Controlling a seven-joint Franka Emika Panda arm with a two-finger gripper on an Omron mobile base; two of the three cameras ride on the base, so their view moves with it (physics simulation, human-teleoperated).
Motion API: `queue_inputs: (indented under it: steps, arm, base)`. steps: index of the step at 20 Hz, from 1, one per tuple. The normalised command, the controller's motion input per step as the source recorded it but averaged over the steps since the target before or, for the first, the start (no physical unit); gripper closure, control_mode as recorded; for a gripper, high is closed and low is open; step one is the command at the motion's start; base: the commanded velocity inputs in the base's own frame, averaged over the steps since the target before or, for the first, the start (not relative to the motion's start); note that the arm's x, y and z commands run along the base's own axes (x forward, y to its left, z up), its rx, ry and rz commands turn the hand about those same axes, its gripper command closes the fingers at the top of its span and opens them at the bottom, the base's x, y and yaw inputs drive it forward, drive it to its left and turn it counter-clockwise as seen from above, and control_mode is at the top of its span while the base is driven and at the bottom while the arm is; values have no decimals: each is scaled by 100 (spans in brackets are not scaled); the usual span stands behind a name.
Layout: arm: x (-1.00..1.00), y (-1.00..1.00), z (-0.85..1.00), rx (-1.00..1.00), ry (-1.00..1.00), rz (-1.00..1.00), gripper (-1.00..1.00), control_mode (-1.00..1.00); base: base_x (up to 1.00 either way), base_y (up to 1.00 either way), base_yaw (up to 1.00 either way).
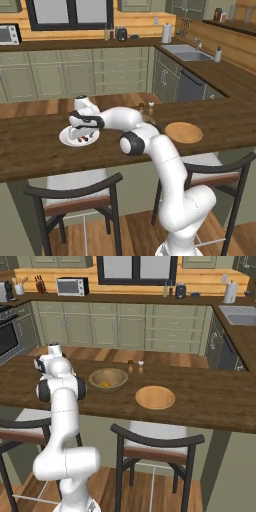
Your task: Pick the chicken drumstick and lemon from their plates and place them in the bowl. Then put the bowl in the fridge.
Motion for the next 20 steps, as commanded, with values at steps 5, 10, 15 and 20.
queue_inputs:
  steps: [5, 10, 15, 20]
  arm:
    - [-17, 1, -24, 0, -4, 5, 100, -100]
    - [-80, -27, -13, 5, -36, 10, 100, -100]
    - [-94, -89, 10, 20, -62, 4, 100, -100]
    - [-67, -100, 43, 27, -47, 0, 100, -100]
  base:
    - [0, 0, 0]
    - [0, 0, 0]
    - [0, 0, 0]
    - [0, 0, 0]
